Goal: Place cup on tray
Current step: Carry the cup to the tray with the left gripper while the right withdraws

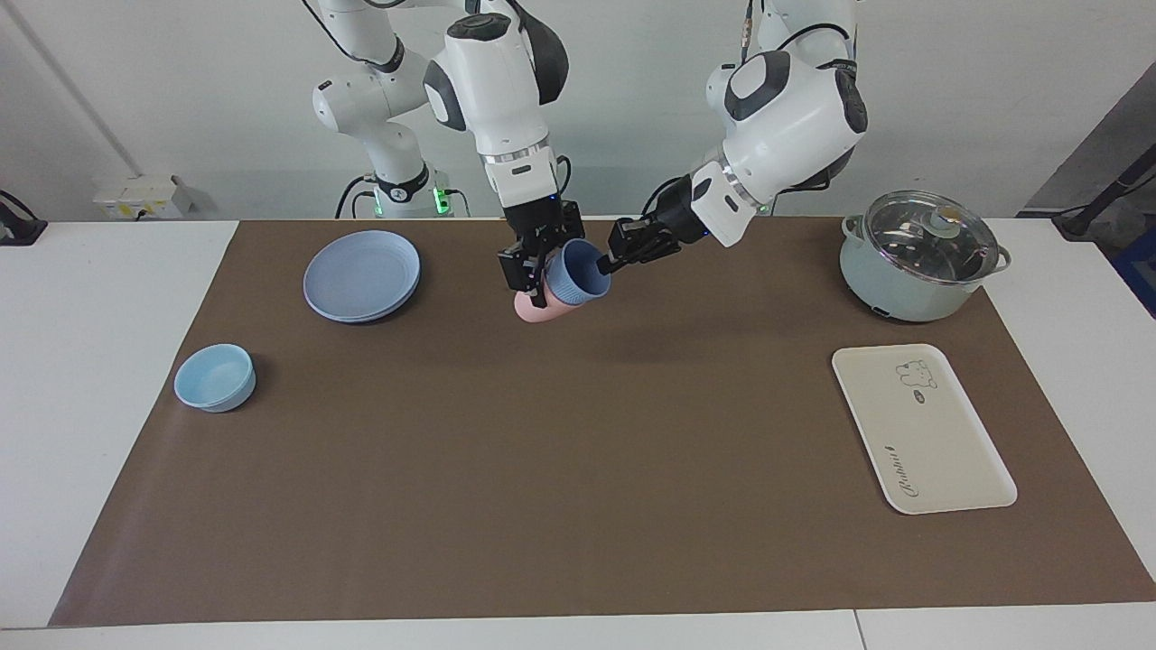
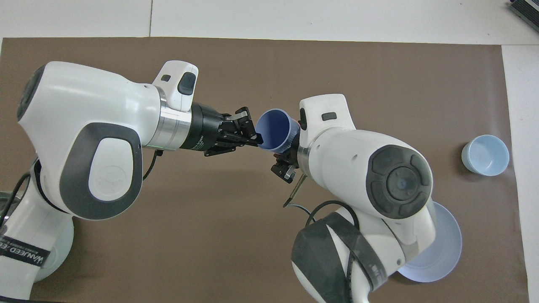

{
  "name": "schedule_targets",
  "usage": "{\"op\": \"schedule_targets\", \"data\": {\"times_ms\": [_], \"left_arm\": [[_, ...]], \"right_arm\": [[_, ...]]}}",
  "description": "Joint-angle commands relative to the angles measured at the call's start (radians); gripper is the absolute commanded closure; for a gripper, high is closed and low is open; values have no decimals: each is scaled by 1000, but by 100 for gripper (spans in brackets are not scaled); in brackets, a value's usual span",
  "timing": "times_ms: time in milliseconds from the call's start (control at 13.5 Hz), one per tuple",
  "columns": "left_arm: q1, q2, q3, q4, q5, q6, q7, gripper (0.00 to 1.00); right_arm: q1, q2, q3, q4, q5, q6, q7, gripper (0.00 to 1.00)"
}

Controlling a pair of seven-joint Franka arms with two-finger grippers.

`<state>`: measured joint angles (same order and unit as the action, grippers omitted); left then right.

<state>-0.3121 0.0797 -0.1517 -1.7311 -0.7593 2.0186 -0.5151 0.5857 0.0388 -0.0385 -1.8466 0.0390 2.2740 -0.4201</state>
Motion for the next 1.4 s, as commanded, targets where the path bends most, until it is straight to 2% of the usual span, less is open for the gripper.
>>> {"op": "schedule_targets", "data": {"times_ms": [0,148,369,665,813,1034,1182,1330], "left_arm": [[5,-9,20,34,9,-24,9,100],[62,5,20,106,26,-38,3,100],[164,5,20,189,177,-122,16,100],[289,-6,21,180,401,-144,168,100],[379,-17,21,141,484,-133,301,100],[540,-55,21,53,491,-72,529,100],[611,-96,21,-83,491,73,640,100],[652,-100,21,-181,489,231,668,100]], "right_arm": [[-4,9,5,20,-25,12,27,100],[-4,9,5,20,-25,13,29,100],[-4,9,5,20,-25,12,30,100],[-48,-3,-9,20,-4,12,35,100],[-140,-8,-6,20,46,31,17,100],[-280,-8,-8,4,250,68,-150,100],[-370,-10,-9,-16,434,71,-326,100],[-450,-25,-9,-51,580,68,-461,100]]}}
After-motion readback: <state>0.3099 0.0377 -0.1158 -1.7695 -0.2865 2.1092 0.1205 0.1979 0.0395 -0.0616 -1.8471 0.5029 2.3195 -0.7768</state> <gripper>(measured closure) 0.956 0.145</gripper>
